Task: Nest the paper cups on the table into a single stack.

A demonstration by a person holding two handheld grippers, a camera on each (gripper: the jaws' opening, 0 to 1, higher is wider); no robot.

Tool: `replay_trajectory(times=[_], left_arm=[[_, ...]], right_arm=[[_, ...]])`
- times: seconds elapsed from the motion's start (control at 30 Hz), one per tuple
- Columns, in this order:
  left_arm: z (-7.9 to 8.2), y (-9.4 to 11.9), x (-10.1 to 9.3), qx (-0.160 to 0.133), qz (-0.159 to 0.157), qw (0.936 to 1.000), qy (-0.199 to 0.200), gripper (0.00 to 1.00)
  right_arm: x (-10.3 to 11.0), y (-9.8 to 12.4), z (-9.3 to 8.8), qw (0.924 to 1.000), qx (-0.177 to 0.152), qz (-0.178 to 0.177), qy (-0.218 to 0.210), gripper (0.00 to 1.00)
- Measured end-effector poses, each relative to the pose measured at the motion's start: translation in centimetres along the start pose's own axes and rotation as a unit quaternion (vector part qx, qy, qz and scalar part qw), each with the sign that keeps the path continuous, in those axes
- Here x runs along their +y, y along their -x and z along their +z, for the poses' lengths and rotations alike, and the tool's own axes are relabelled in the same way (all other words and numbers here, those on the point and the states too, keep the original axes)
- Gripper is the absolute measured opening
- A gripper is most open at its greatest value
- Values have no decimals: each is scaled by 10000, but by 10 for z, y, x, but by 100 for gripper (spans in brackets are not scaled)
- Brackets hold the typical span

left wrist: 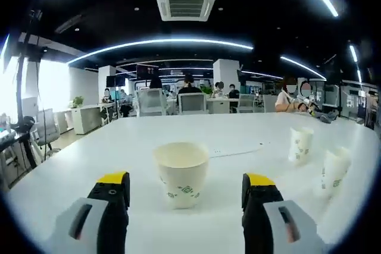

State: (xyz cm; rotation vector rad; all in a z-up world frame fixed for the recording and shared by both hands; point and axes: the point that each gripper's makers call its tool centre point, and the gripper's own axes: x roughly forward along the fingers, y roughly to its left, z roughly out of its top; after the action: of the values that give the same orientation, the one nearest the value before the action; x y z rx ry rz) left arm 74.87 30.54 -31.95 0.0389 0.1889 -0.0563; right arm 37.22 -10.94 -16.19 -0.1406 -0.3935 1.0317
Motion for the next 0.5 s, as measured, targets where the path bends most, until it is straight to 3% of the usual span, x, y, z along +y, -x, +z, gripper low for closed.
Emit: replay_trajectory(times=[0.1, 0.4, 0.5], left_arm=[[-4, -8, 3, 116, 70, 9999, -79, 83], [5, -30, 4, 3, 132, 9991, -407, 77], [-1, -38, 2, 114, 117, 9988, -455, 74]], right_arm=[[-1, 0, 1, 10000, 49, -19, 41, 70], [-6, 6, 10, 9997, -10, -136, 178, 70], [-11, 9, 11, 9996, -29, -222, 184, 70]])
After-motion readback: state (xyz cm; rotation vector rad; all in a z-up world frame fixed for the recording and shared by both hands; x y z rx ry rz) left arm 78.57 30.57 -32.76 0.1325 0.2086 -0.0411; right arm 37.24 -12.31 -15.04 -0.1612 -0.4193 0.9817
